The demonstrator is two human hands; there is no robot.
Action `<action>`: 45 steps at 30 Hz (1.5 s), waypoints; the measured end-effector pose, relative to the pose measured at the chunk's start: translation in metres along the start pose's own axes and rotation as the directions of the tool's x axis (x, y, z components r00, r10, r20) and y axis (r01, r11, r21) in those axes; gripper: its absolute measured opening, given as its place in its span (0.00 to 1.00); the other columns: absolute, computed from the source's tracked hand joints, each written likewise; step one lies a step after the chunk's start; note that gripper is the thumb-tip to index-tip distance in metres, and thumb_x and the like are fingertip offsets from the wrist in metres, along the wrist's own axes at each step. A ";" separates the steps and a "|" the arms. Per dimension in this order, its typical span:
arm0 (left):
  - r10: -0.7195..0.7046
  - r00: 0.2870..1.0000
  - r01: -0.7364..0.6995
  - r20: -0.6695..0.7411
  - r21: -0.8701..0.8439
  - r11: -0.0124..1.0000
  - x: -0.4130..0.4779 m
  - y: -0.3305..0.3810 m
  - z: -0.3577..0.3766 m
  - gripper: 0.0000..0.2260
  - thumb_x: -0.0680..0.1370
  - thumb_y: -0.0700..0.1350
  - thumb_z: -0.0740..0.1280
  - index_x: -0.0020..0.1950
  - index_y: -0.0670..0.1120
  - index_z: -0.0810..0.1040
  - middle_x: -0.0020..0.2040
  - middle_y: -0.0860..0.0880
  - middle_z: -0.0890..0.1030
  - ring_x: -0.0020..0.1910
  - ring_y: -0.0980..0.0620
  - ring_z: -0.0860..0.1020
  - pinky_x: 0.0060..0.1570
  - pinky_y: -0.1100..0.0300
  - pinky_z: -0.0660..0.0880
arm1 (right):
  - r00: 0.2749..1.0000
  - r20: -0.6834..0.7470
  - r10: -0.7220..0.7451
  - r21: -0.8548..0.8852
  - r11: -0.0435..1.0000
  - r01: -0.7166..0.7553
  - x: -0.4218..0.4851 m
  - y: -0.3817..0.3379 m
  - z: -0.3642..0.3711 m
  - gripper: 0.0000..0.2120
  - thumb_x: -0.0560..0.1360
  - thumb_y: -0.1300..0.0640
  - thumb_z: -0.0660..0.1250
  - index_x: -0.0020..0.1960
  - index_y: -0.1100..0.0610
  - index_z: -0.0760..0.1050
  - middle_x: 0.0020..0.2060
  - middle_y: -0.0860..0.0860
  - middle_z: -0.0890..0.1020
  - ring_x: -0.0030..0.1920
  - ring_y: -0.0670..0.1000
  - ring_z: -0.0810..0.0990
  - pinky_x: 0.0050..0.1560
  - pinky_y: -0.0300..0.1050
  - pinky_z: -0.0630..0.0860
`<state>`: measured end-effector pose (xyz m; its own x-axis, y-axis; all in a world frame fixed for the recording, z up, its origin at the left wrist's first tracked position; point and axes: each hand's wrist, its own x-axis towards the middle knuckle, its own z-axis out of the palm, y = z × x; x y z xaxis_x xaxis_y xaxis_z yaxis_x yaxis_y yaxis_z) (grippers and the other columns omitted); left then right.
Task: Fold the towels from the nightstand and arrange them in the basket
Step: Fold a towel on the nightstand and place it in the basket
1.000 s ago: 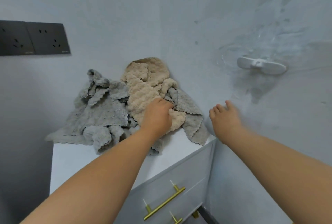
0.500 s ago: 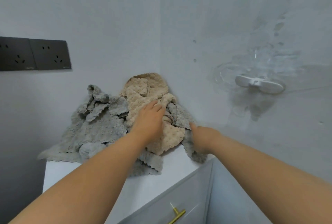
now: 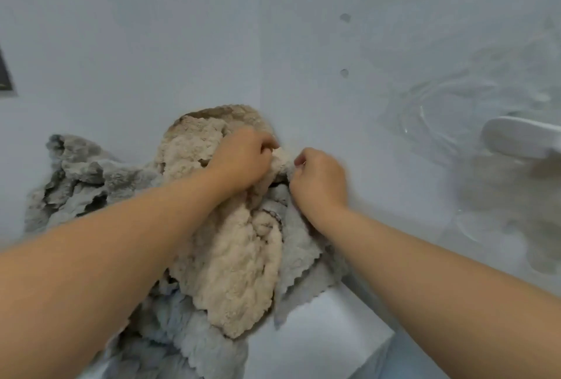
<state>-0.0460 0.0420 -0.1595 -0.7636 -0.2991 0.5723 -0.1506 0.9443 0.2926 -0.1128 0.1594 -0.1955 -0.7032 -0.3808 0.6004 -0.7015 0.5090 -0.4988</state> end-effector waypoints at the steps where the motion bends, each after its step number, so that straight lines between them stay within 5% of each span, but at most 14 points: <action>1: -0.043 0.999 0.044 0.007 -0.047 0.998 0.012 0.000 -0.005 0.15 0.76 0.36 0.59 0.58 0.45 0.81 0.55 0.48 0.82 0.54 0.50 0.79 0.58 0.56 0.73 | 0.999 -0.044 0.011 0.124 0.992 -0.005 0.008 -0.004 0.002 0.09 0.74 0.64 0.60 0.49 0.57 0.76 0.48 0.53 0.80 0.49 0.55 0.77 0.44 0.44 0.69; 7: -0.228 0.926 0.337 0.302 -0.384 0.859 0.066 -0.018 -0.039 0.22 0.70 0.26 0.57 0.57 0.41 0.80 0.53 0.45 0.82 0.50 0.49 0.80 0.43 0.60 0.75 | 0.980 -0.152 0.126 0.565 0.825 -0.018 0.055 -0.046 -0.003 0.09 0.76 0.66 0.60 0.46 0.53 0.73 0.44 0.49 0.78 0.46 0.49 0.76 0.47 0.43 0.71; 13: -0.254 0.867 0.463 0.429 -0.504 0.729 0.091 -0.024 -0.084 0.18 0.73 0.27 0.59 0.47 0.46 0.83 0.44 0.50 0.83 0.40 0.52 0.77 0.44 0.56 0.74 | 0.940 -0.086 0.331 0.811 0.571 -0.127 0.109 -0.093 -0.025 0.12 0.74 0.70 0.59 0.46 0.55 0.74 0.34 0.43 0.74 0.35 0.41 0.73 0.33 0.27 0.67; 16: -0.295 0.859 0.497 0.419 -0.539 0.681 0.104 -0.024 -0.102 0.17 0.75 0.31 0.59 0.55 0.47 0.82 0.53 0.46 0.82 0.50 0.51 0.78 0.50 0.54 0.75 | 0.916 -0.030 0.399 0.875 0.454 -0.169 0.136 -0.114 -0.040 0.14 0.73 0.70 0.56 0.44 0.53 0.74 0.32 0.46 0.74 0.32 0.42 0.72 0.31 0.28 0.66; 19: -0.325 0.857 0.507 0.399 -0.550 0.664 0.114 -0.024 -0.122 0.21 0.78 0.35 0.60 0.67 0.53 0.74 0.64 0.49 0.75 0.64 0.51 0.72 0.65 0.50 0.69 | 0.938 0.024 0.346 0.882 0.434 -0.183 0.154 -0.134 -0.061 0.17 0.73 0.71 0.53 0.46 0.53 0.74 0.38 0.51 0.75 0.32 0.45 0.71 0.29 0.31 0.66; 22: -0.295 0.847 0.514 0.442 -0.540 0.667 0.116 -0.016 -0.147 0.19 0.78 0.35 0.62 0.63 0.55 0.75 0.61 0.53 0.77 0.63 0.53 0.72 0.67 0.50 0.66 | 0.921 0.217 0.324 0.889 0.324 -0.324 0.167 -0.152 -0.085 0.19 0.72 0.71 0.53 0.46 0.50 0.74 0.43 0.57 0.77 0.35 0.51 0.74 0.32 0.39 0.70; 27: -0.265 0.878 0.457 0.398 -0.536 0.710 0.105 0.006 -0.185 0.16 0.70 0.38 0.70 0.55 0.52 0.80 0.52 0.54 0.83 0.57 0.54 0.77 0.66 0.51 0.66 | 0.890 0.437 0.130 0.883 0.126 -0.452 0.171 -0.177 -0.122 0.17 0.75 0.72 0.52 0.46 0.54 0.74 0.37 0.56 0.75 0.34 0.53 0.74 0.39 0.48 0.74; 29: -0.284 0.898 0.424 0.337 -0.485 0.765 0.098 0.017 -0.196 0.10 0.72 0.35 0.70 0.47 0.49 0.81 0.47 0.52 0.83 0.53 0.55 0.77 0.63 0.56 0.67 | 0.889 0.454 0.053 0.885 0.089 -0.457 0.165 -0.181 -0.134 0.15 0.77 0.70 0.52 0.46 0.56 0.74 0.39 0.57 0.75 0.40 0.55 0.76 0.48 0.52 0.76; 32: -0.327 0.923 0.385 0.204 -0.436 0.814 0.084 0.032 -0.205 0.05 0.73 0.36 0.70 0.42 0.45 0.79 0.42 0.51 0.81 0.44 0.55 0.77 0.45 0.64 0.72 | 0.878 0.477 -0.027 0.878 0.065 -0.475 0.146 -0.178 -0.146 0.04 0.78 0.61 0.62 0.45 0.59 0.74 0.44 0.59 0.78 0.49 0.59 0.79 0.55 0.56 0.77; 34: -0.349 0.933 0.354 0.090 -0.408 0.841 0.066 0.041 -0.209 0.04 0.72 0.39 0.72 0.46 0.41 0.80 0.43 0.47 0.81 0.43 0.51 0.78 0.40 0.62 0.74 | 0.893 0.441 -0.089 0.894 0.133 -0.428 0.127 -0.172 -0.155 0.03 0.76 0.62 0.64 0.43 0.60 0.73 0.40 0.58 0.76 0.44 0.57 0.78 0.48 0.52 0.75; 38: -0.336 0.942 0.313 -0.026 -0.303 0.900 0.019 0.060 -0.218 0.10 0.71 0.45 0.74 0.44 0.39 0.79 0.40 0.44 0.78 0.40 0.48 0.75 0.43 0.57 0.71 | 0.930 0.356 -0.096 0.765 0.602 -0.231 0.083 -0.155 -0.181 0.15 0.71 0.72 0.59 0.55 0.60 0.73 0.44 0.55 0.76 0.44 0.53 0.75 0.44 0.47 0.74; 40: -0.330 0.944 0.313 -0.008 -0.297 0.902 -0.003 0.070 -0.228 0.10 0.71 0.46 0.75 0.43 0.41 0.78 0.40 0.44 0.76 0.40 0.49 0.73 0.41 0.57 0.69 | 0.957 0.278 -0.086 0.633 0.766 -0.115 0.063 -0.149 -0.193 0.13 0.70 0.73 0.59 0.49 0.61 0.76 0.38 0.55 0.75 0.38 0.54 0.72 0.36 0.45 0.68; 42: -0.315 0.947 0.317 0.057 -0.298 0.900 -0.022 0.077 -0.242 0.12 0.71 0.49 0.75 0.43 0.43 0.75 0.39 0.45 0.72 0.37 0.49 0.70 0.37 0.58 0.65 | 0.977 0.200 -0.079 0.536 0.843 -0.041 0.051 -0.148 -0.202 0.07 0.70 0.69 0.62 0.37 0.60 0.74 0.32 0.55 0.68 0.35 0.52 0.64 0.35 0.46 0.59; 45: -0.334 0.926 0.374 0.176 -0.289 0.881 -0.050 0.089 -0.266 0.16 0.75 0.51 0.70 0.35 0.44 0.68 0.29 0.46 0.66 0.26 0.49 0.64 0.27 0.62 0.59 | 0.978 0.193 -0.078 0.478 0.878 -0.024 0.032 -0.154 -0.225 0.19 0.72 0.63 0.67 0.28 0.56 0.59 0.26 0.53 0.62 0.30 0.51 0.60 0.33 0.44 0.56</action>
<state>0.1460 0.1041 0.0418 -0.7672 -0.5685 0.2968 -0.2364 0.6809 0.6932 -0.0008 0.2422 0.0409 -0.6553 -0.5610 0.5058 -0.6542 0.0868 -0.7513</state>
